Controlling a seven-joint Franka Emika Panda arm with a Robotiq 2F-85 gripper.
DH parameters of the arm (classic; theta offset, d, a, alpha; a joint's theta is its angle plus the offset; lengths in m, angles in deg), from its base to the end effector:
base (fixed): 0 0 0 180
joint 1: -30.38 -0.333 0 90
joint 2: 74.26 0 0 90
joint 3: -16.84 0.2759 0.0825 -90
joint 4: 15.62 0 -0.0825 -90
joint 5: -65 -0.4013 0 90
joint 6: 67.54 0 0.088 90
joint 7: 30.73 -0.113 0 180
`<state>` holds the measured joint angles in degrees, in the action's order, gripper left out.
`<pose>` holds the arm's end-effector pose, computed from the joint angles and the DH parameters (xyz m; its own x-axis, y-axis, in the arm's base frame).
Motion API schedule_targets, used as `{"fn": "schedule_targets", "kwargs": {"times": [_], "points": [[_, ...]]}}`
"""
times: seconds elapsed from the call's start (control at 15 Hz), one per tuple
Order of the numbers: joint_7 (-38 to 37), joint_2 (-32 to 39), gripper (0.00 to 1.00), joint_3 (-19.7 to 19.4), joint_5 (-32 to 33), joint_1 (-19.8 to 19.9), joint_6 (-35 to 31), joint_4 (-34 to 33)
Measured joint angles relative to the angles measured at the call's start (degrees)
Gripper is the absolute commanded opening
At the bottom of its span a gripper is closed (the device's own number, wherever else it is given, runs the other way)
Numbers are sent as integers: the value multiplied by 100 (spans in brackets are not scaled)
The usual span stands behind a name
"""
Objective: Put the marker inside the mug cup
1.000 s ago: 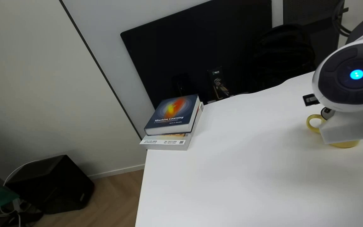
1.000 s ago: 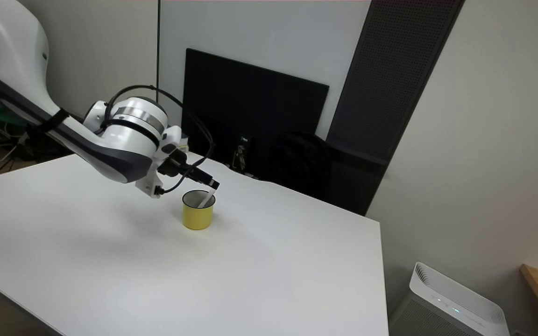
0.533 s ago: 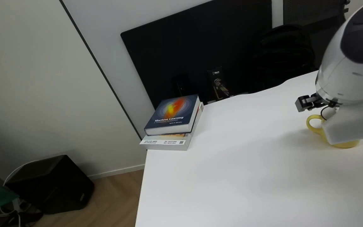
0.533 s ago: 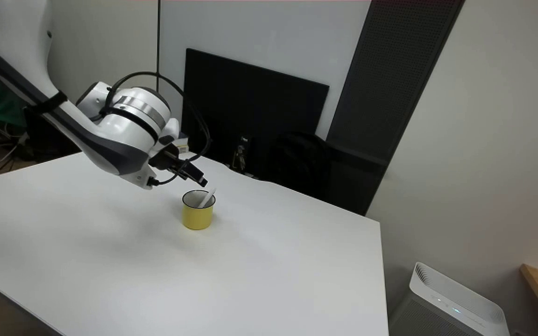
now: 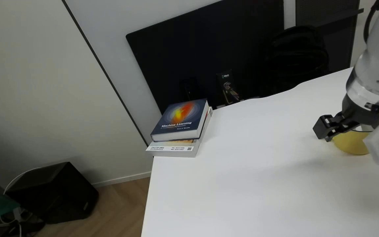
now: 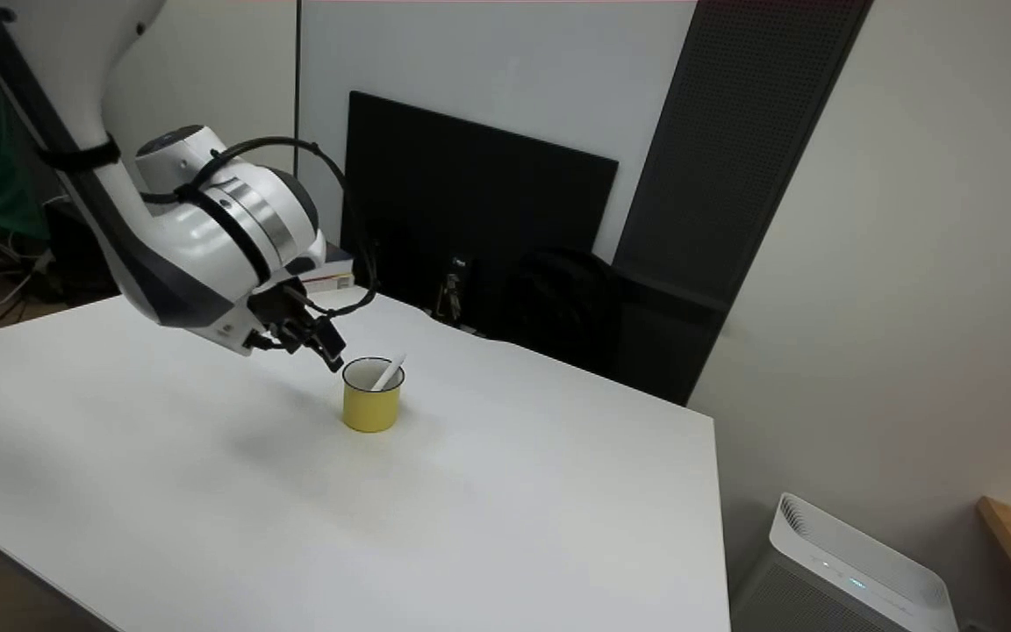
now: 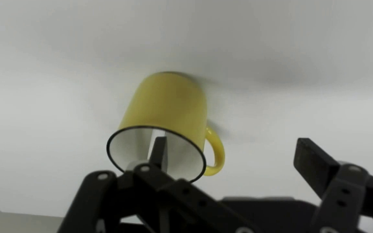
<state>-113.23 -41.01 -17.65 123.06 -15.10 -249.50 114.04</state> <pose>0.4960 0.1439 0.0981 0.8886 -0.0492 0.4559 -0.1090 -0.9884 0.1057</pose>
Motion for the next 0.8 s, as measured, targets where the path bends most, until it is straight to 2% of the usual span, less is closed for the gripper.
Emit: {"fn": "schedule_targets", "kwargs": {"times": [0.13, 0.27, 0.47, 0.67, 0.8], "points": [[795, -396, 100, 926, -496, 836, 218, 372], [1731, -639, 100, 1844, -1353, 1616, 460, 750], [3203, -767, 100, 3249, -2915, 2732, 877, 1137], [4682, -783, 100, 4589, -4550, 3836, 1673, 1101], [5177, -848, 100, 4996, -4999, 4239, 2074, 946]]}}
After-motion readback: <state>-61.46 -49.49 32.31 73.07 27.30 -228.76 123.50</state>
